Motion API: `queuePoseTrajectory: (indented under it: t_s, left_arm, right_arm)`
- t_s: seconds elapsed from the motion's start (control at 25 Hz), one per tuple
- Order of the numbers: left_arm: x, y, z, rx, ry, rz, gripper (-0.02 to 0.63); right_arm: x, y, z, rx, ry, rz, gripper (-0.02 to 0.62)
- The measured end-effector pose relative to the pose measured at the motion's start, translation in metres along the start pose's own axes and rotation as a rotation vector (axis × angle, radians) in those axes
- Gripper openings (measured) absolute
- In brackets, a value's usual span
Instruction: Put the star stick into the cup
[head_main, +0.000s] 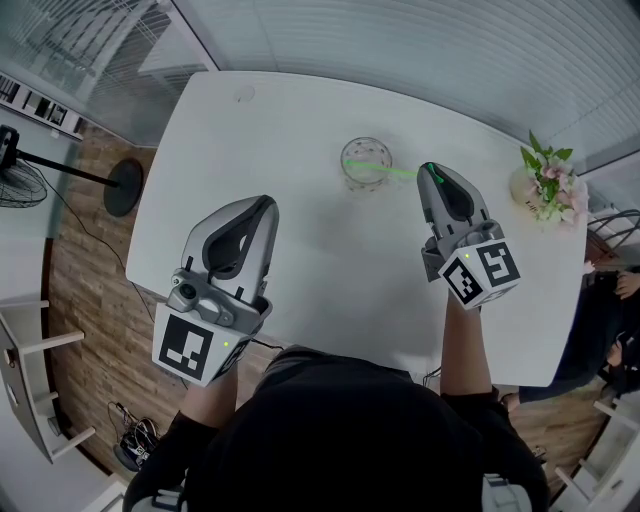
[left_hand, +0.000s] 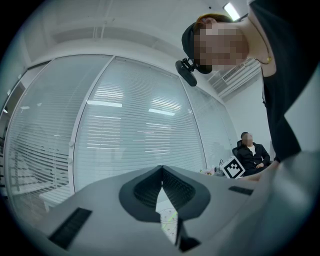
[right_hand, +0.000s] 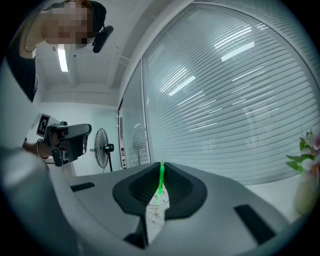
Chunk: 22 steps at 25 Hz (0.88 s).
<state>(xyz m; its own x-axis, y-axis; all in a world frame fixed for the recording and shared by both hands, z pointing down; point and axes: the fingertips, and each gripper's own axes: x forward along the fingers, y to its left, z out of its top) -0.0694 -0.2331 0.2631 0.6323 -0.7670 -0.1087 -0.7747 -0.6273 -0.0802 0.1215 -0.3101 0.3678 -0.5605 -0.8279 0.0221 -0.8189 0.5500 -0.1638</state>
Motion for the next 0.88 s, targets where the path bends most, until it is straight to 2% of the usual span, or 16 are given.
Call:
queuePoseTrajectory:
  t_s: [0.88]
  left_arm:
    - [0.010, -0.004, -0.001, -0.008, -0.013, -0.029, 0.014]
  right_arm:
    - [-0.007, -0.017, -0.010, -0.003, 0.010, -0.031, 0.034]
